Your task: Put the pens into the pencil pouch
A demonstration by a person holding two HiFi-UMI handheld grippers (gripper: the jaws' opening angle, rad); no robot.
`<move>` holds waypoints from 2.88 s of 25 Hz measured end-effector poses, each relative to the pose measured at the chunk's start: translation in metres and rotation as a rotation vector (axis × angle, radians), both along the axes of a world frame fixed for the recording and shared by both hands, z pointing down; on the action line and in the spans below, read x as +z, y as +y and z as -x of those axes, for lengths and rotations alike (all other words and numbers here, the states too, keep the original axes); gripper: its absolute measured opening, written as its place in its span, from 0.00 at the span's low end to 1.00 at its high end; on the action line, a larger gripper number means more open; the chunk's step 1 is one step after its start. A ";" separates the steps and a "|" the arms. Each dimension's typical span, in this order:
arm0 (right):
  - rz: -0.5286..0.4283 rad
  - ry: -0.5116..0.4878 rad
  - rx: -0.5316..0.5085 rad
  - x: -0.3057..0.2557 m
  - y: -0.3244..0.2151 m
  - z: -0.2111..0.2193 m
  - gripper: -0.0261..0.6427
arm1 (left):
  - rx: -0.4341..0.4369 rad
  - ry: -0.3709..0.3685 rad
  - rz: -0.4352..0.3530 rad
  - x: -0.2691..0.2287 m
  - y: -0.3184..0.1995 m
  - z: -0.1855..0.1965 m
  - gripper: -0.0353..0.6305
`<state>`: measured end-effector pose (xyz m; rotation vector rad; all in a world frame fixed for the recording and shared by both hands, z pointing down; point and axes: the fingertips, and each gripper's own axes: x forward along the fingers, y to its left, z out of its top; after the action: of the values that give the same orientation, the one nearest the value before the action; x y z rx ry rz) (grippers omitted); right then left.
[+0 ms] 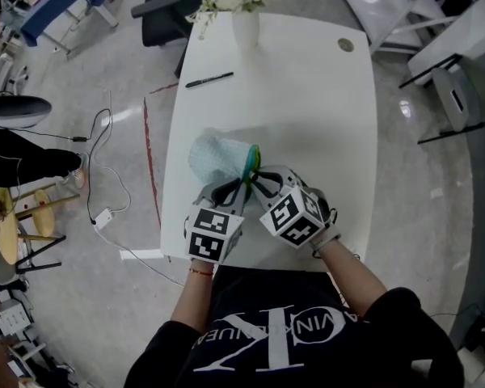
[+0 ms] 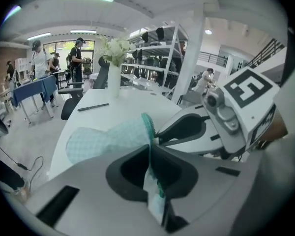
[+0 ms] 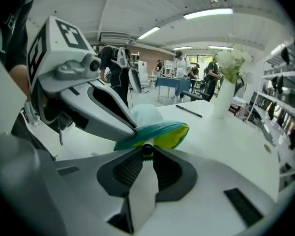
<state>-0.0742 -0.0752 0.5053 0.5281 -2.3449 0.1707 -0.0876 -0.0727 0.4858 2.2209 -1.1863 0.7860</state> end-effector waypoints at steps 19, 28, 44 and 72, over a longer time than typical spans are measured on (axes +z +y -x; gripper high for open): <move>0.092 -0.261 -0.097 -0.052 -0.046 0.051 0.23 | -0.335 0.250 -0.063 -0.025 -0.028 0.079 0.08; -0.008 -0.182 -0.131 -0.055 -0.114 0.067 0.22 | -0.406 0.256 -0.093 -0.028 -0.033 0.114 0.08; -0.060 0.007 -0.108 0.002 -0.243 0.097 0.23 | -0.334 0.296 -0.056 -0.020 -0.043 0.093 0.08; 0.062 0.030 -0.217 0.019 -0.228 0.061 0.11 | -0.273 0.330 -0.022 -0.012 -0.045 0.056 0.08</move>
<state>-0.1350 -0.3031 0.5246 0.2418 -2.3399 0.1320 -0.1431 -0.1176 0.4736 2.0454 -1.2944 0.2856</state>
